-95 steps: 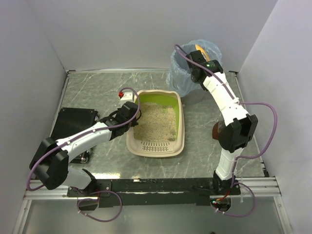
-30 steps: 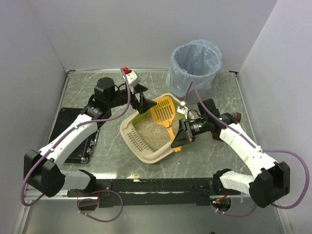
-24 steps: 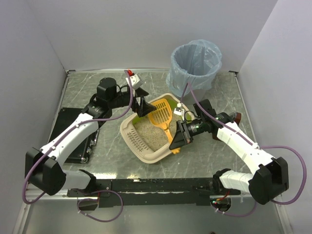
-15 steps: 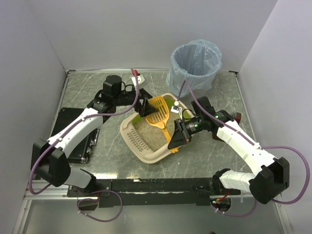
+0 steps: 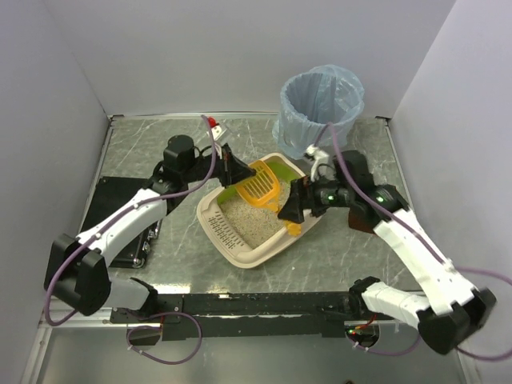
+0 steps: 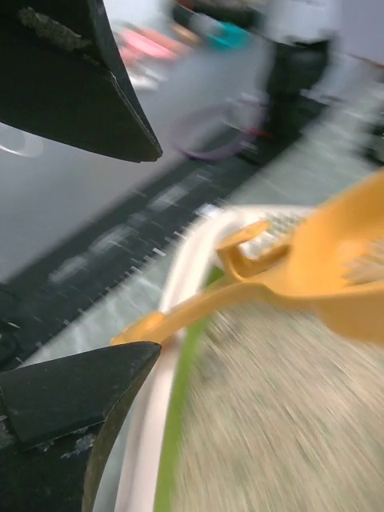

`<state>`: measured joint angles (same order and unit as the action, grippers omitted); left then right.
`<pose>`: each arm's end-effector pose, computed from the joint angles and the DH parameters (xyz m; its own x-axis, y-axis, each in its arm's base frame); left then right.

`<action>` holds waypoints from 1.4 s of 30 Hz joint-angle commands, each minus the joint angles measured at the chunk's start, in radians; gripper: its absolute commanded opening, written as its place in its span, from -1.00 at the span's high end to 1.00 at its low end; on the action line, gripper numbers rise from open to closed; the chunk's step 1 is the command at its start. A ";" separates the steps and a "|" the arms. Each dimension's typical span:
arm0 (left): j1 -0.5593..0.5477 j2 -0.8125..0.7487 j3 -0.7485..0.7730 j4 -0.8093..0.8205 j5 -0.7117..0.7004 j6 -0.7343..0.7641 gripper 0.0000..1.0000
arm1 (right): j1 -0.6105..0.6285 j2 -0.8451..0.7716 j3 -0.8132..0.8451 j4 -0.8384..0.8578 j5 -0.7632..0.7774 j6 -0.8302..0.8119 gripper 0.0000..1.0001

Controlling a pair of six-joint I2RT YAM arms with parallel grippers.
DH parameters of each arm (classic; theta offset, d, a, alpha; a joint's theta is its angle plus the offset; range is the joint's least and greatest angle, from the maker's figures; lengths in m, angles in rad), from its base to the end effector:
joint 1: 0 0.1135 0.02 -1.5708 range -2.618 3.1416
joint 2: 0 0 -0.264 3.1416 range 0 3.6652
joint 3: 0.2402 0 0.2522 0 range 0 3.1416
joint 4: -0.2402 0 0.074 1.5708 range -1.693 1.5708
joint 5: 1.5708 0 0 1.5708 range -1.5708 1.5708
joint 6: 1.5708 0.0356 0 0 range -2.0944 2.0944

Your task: Clean the litter box

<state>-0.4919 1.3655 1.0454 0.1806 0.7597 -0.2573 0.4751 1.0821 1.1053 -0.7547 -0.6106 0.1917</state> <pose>0.2673 -0.1711 0.3379 -0.3586 -0.0171 -0.9333 0.8813 0.3232 -0.3446 0.1830 0.1171 0.3433 -0.7268 -0.1983 -0.6576 -0.6272 0.5818 0.5178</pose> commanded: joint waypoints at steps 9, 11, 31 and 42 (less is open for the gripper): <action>0.001 -0.302 -0.195 0.238 -0.496 -0.569 0.98 | -0.046 -0.367 -0.139 0.344 0.375 0.371 -1.00; 0.001 -0.350 -0.263 0.324 -0.540 -0.641 0.98 | -0.056 -0.383 -0.162 0.382 0.312 0.387 -1.00; 0.004 -0.470 -0.277 0.264 -0.599 -0.846 0.99 | -0.098 -0.228 -0.130 0.721 0.161 0.641 -0.81; 0.004 -0.465 -0.278 0.229 -0.600 -0.859 0.98 | -0.102 -0.228 -0.151 0.904 0.075 0.738 -0.66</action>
<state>-0.4904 0.8970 0.7666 0.3977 0.1562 -1.0943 0.3809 0.8661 0.9417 0.0315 -0.5056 0.8959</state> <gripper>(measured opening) 0.023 0.833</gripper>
